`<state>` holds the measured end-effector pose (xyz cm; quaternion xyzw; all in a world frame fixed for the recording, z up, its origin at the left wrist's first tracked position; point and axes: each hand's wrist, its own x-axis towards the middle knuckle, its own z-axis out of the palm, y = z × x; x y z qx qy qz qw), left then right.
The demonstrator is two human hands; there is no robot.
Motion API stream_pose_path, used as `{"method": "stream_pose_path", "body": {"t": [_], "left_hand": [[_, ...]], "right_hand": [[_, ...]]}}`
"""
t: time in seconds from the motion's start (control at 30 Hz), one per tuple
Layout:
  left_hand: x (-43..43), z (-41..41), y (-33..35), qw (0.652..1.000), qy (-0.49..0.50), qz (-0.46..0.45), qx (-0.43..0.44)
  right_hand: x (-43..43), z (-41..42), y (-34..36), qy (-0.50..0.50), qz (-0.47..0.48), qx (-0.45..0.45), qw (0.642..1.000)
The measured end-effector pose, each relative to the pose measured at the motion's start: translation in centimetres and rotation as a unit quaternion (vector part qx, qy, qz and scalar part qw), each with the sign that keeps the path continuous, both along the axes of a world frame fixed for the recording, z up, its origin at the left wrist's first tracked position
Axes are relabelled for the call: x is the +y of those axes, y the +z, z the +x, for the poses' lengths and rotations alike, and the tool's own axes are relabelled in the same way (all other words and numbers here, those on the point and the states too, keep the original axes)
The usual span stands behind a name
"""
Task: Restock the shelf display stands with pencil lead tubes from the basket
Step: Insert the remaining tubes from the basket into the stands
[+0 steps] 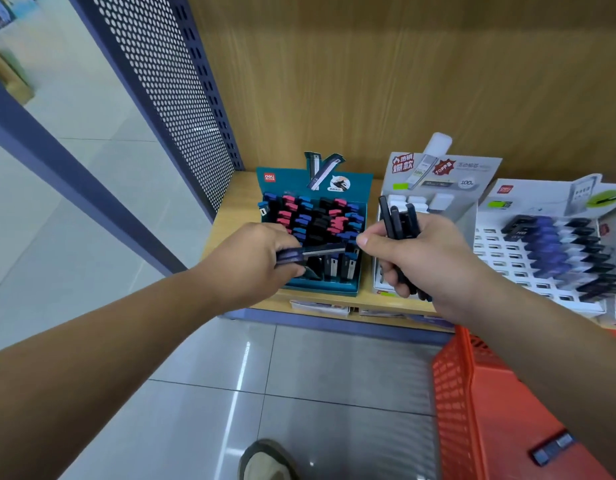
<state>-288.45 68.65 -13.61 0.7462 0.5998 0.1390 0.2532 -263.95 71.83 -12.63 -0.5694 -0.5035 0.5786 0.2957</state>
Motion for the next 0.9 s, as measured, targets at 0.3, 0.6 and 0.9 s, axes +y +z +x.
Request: {"method": "stream_pose_path", "body": {"t": [0.3,0.6,0.9], "left_hand": [[1.3,0.5,0.7,0.992,-0.078,0.016,0.094],[1.0,2.0,0.3,0.999,0.038,0.031,0.019],[0.6,3.0,1.5,0.976,0.147,-0.031,-0.157]], "right_hand": [[-0.4,1.0,0.0,-0.005,-0.022,0.017,1.0],[-0.8,1.9,1.7,0.049,-0.107,0.121,0.986],[-1.3,2.5,3.2,0.093,-0.191,0.24,0.947]]}}
